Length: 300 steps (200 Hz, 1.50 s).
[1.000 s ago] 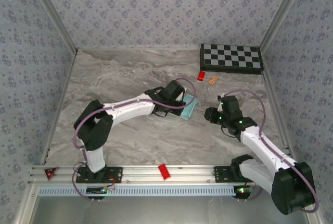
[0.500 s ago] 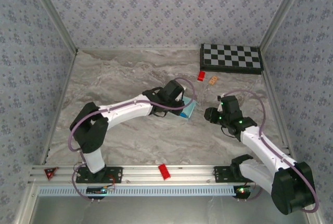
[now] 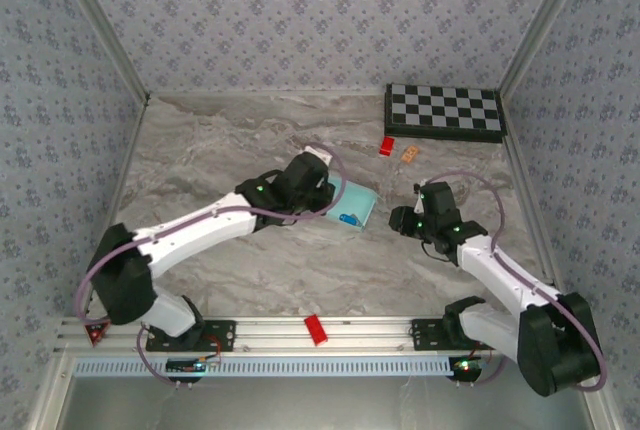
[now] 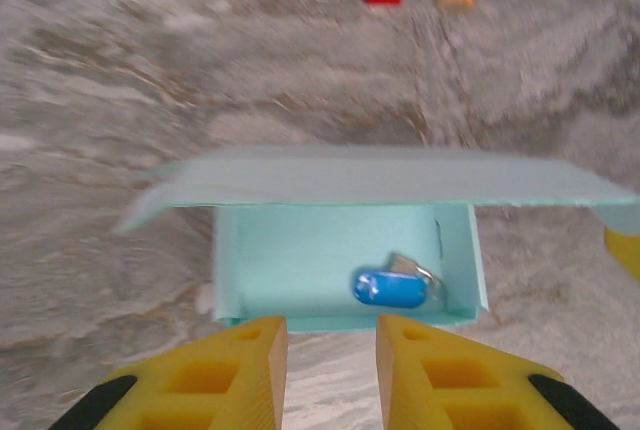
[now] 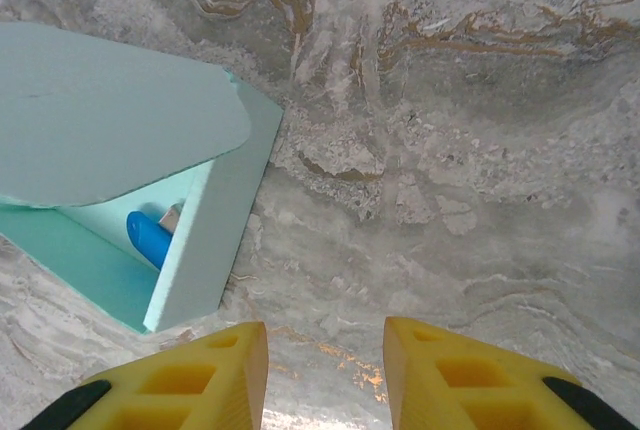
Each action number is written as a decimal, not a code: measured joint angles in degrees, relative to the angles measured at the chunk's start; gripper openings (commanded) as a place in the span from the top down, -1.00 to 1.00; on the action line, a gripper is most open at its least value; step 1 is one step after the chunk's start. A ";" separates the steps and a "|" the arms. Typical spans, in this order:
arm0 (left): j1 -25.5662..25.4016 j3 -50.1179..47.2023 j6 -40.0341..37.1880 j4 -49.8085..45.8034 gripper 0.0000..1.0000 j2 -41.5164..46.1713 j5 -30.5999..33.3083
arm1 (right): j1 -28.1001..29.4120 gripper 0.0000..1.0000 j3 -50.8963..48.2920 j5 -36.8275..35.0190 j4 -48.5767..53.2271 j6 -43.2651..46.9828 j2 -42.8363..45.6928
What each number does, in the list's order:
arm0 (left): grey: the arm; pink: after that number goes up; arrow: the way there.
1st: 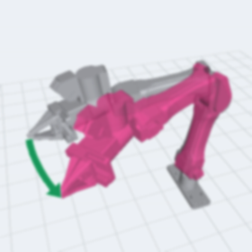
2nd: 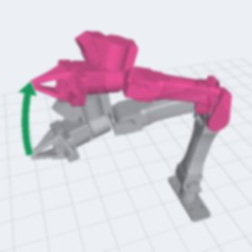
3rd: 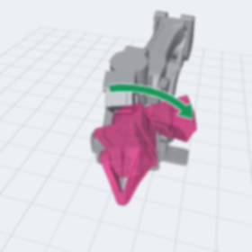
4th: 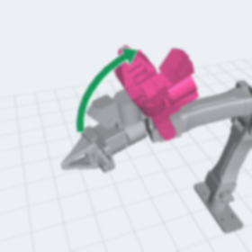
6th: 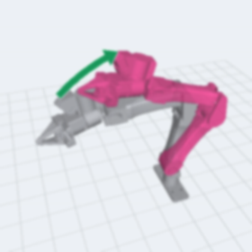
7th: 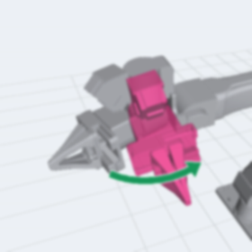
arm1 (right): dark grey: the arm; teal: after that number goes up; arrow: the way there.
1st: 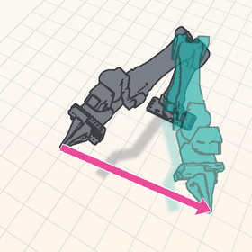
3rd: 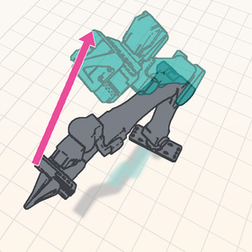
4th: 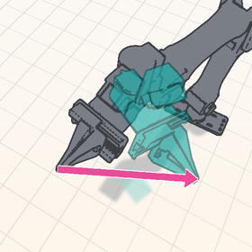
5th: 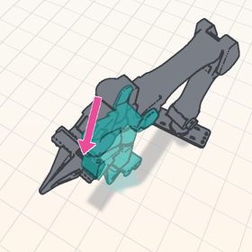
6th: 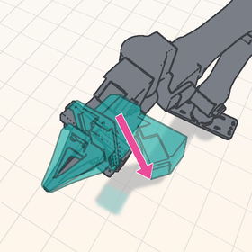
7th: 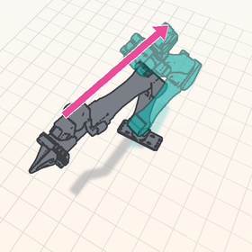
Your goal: Fold the paper box
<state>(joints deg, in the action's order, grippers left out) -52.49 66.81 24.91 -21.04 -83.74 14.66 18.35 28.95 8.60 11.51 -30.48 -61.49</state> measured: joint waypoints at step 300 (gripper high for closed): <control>22.34 -17.70 18.23 16.06 0.65 -11.63 -27.91 | -0.72 0.56 18.95 9.86 -12.74 2.89 -35.50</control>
<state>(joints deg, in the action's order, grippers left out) -30.15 49.10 43.13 -4.97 -95.37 -13.26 17.63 47.90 18.46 -1.23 -27.59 -96.99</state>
